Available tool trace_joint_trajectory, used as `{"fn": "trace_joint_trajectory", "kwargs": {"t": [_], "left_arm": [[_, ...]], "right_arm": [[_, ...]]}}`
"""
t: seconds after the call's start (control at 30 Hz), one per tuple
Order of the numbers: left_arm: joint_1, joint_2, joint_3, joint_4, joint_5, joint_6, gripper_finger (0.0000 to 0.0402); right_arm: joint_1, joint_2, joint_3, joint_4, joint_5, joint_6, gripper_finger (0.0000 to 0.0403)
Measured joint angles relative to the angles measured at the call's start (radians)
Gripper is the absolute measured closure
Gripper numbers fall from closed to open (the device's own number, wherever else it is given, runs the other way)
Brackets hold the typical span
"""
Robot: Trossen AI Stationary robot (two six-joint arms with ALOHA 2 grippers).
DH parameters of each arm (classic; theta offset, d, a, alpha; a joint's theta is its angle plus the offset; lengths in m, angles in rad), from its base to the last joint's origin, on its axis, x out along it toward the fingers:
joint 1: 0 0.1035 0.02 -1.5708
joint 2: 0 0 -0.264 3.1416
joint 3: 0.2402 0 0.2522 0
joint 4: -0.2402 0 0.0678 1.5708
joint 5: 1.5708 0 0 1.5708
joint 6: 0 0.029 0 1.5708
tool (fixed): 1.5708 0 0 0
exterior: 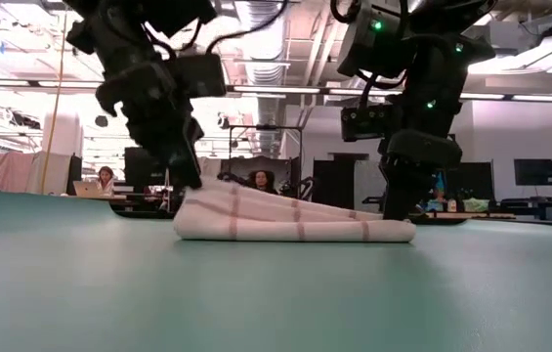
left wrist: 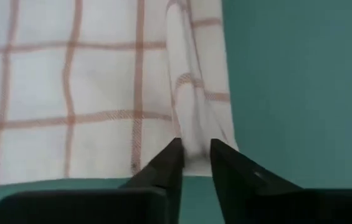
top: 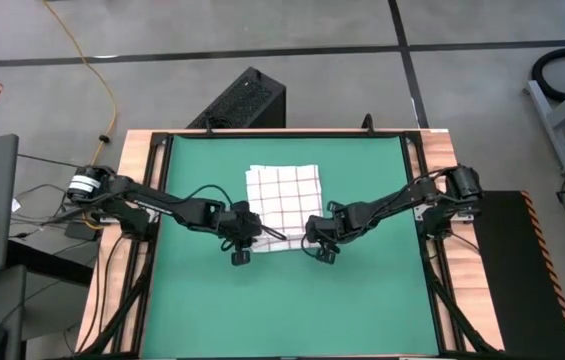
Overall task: Roll towel into tight, uniform cylinder
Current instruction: Roll the white towel
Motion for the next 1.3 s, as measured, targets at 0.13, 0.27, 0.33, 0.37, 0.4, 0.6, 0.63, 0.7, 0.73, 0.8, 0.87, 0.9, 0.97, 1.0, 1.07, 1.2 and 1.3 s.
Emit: {"fn": "trace_joint_trajectory", "kwargs": {"t": [0.13,0.27,0.33,0.37,0.4,0.6,0.63,0.7,0.73,0.8,0.87,0.9,0.97,1.0,1.07,1.2,1.3], "left_arm": [[0.0,-0.027,0.0,-0.014,-0.009,-0.006,0.0293],[-0.011,-0.04,0.0,-0.092,-0.058,-0.027,0.0281],[-0.016,-0.04,0.0,-0.116,-0.067,-0.024,0.0288],[-0.019,-0.04,0.0,-0.121,-0.063,-0.025,0.0293],[-0.022,-0.04,0.0,-0.128,-0.056,-0.026,0.0298],[-0.101,-0.082,0.0,-0.059,-0.093,-0.069,0.0356],[-0.127,-0.094,0.0,-0.025,-0.135,-0.046,0.0371],[-0.179,-0.1,0.0,0.074,-0.213,0.049,0.0393],[-0.199,-0.097,0.001,0.126,-0.234,0.101,0.0396],[-0.218,-0.065,0.004,0.203,-0.246,0.169,0.0397],[-0.214,-0.019,0.003,0.205,-0.243,0.175,0.04],[-0.207,0.007,0.001,0.199,-0.245,0.161,0.0401],[-0.199,0.045,0.0,0.198,-0.251,0.145,0.0401],[-0.196,0.059,0.0,0.204,-0.267,0.145,0.0401],[-0.194,0.078,0.0,0.212,-0.324,0.141,0.0401],[-0.174,0.082,0.0,0.222,-0.358,0.157,0.0401],[-0.152,0.082,-0.022,0.223,-0.355,0.15,0.0401]], "right_arm": [[-0.001,0.0,0.0,0.003,0.001,-0.007,0.0401],[-0.001,0.0,0.0,0.009,0.001,-0.006,0.0401],[-0.002,0.0,0.0,0.012,0.001,-0.007,0.0401],[-0.004,0.0,0.0,0.012,0.001,-0.007,0.0401],[-0.006,0.0,0.0,0.012,0.001,-0.007,0.0401],[-0.006,0.0,0.0,0.014,0.001,-0.008,0.0401],[-0.006,0.001,0.0,0.015,0.001,-0.008,0.0401],[-0.007,0.001,0.0,0.017,0.0,-0.01,0.0401],[-0.008,0.001,0.0,0.018,0.0,-0.01,0.0401],[-0.008,0.001,0.0,0.019,0.0,-0.014,0.0401],[-0.01,0.001,0.0,0.02,-0.001,-0.015,0.0401],[-0.012,0.001,0.0,0.02,-0.003,-0.015,0.0401],[-0.014,0.001,0.0,0.02,-0.006,-0.015,0.0401],[-0.016,0.001,0.0,0.021,-0.008,-0.016,0.0401],[-0.023,0.001,0.0,0.022,-0.02,-0.02,0.0401],[-0.029,0.001,0.0,0.023,-0.024,-0.026,0.0401],[-0.033,0.001,0.0,0.022,-0.024,-0.028,0.0401]]}}
